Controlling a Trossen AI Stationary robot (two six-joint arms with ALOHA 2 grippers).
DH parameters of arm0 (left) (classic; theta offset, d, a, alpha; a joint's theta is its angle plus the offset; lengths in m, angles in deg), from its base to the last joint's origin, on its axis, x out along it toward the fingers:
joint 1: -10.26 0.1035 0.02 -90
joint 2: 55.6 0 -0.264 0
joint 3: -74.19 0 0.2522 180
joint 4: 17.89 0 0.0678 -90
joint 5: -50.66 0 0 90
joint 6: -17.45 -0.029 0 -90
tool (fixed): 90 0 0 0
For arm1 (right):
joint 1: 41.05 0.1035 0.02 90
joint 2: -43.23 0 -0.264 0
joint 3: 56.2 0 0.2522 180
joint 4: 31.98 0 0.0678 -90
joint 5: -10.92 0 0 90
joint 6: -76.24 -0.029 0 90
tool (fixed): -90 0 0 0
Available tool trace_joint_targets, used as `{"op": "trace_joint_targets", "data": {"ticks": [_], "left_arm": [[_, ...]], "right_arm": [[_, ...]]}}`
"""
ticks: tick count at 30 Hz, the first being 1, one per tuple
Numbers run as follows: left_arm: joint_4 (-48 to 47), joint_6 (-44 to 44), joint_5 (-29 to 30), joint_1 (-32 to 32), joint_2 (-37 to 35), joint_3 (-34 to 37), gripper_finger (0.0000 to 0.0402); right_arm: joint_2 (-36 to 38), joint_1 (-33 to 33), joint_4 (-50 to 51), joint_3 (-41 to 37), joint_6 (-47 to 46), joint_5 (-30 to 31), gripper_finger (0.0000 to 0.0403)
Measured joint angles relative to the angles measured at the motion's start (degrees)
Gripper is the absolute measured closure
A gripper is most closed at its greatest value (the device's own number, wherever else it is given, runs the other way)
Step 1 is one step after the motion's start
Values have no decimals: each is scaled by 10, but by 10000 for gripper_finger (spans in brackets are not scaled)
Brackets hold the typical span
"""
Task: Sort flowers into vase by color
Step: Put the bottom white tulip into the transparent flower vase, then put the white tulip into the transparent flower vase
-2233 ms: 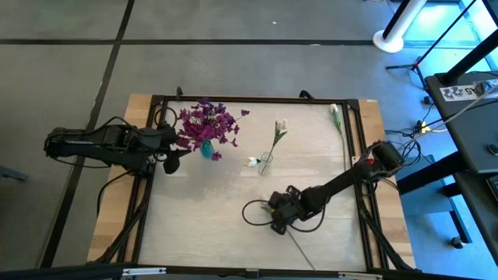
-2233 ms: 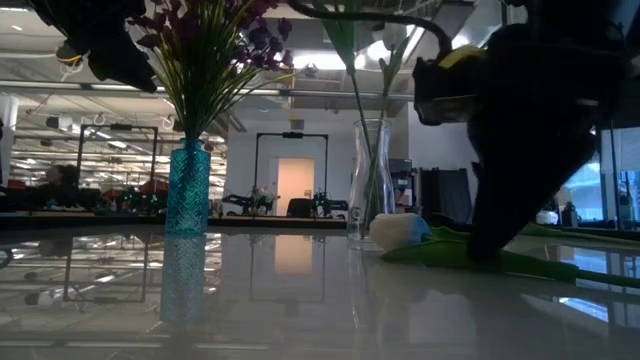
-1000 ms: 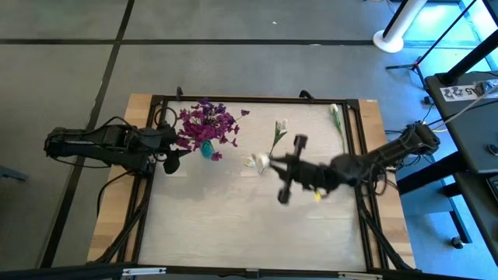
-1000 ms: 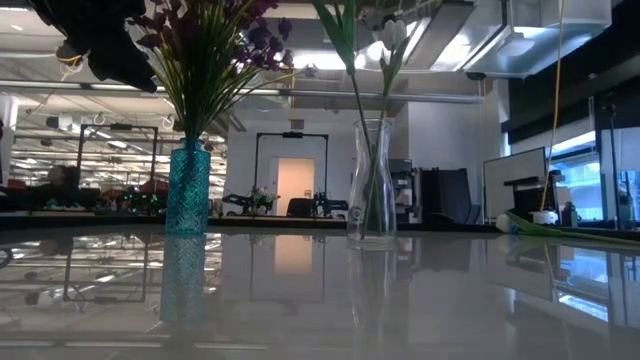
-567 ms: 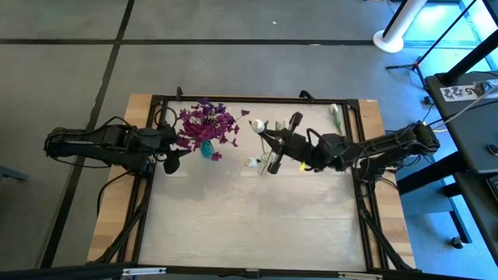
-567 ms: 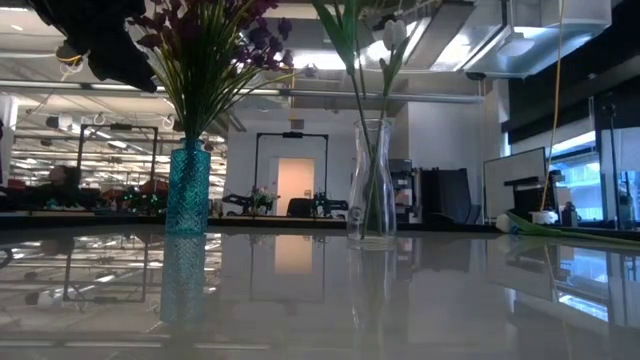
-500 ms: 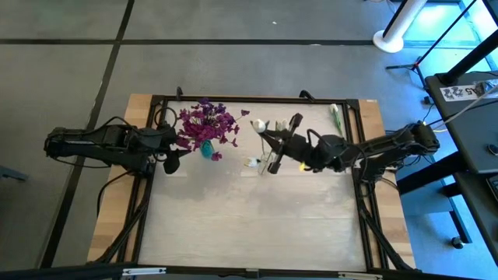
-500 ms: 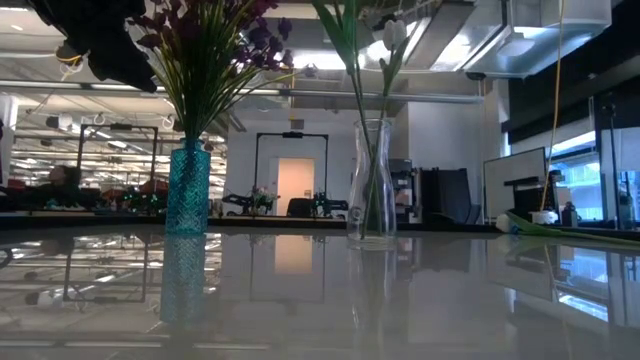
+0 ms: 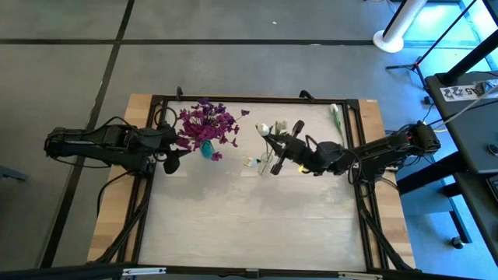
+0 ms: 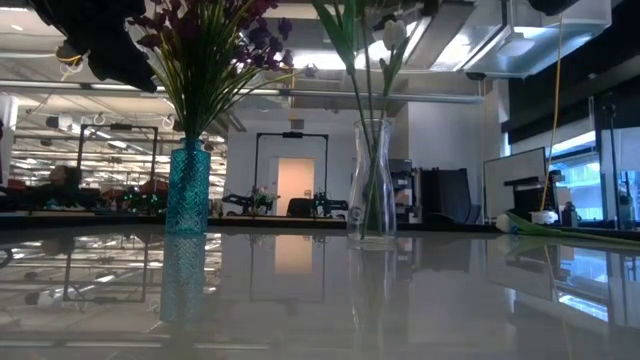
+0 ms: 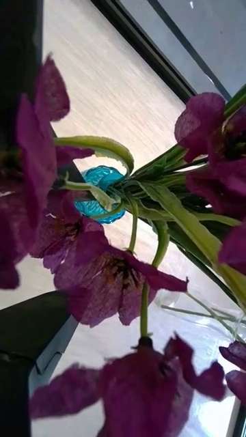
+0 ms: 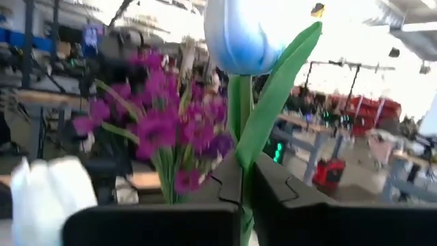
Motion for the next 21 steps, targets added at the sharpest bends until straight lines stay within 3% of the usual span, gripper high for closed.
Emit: {"op": "trace_joint_targets", "data": {"ticks": [6, 13, 16, 21], "left_arm": [[0, 0, 0, 0, 0, 0, 188], [0, 0, 0, 0, 0, 0, 188], [0, 0, 0, 0, 0, 0, 188], [0, 0, 0, 0, 0, 0, 188]], "right_arm": [[12, 1, 163, 26, -92, 36, 325], [25, 1, 561, 152, -265, 32, 225], [25, 1, 725, 218, -340, 5, 199], [26, 1, 887, 304, -413, -83, 178]]}}
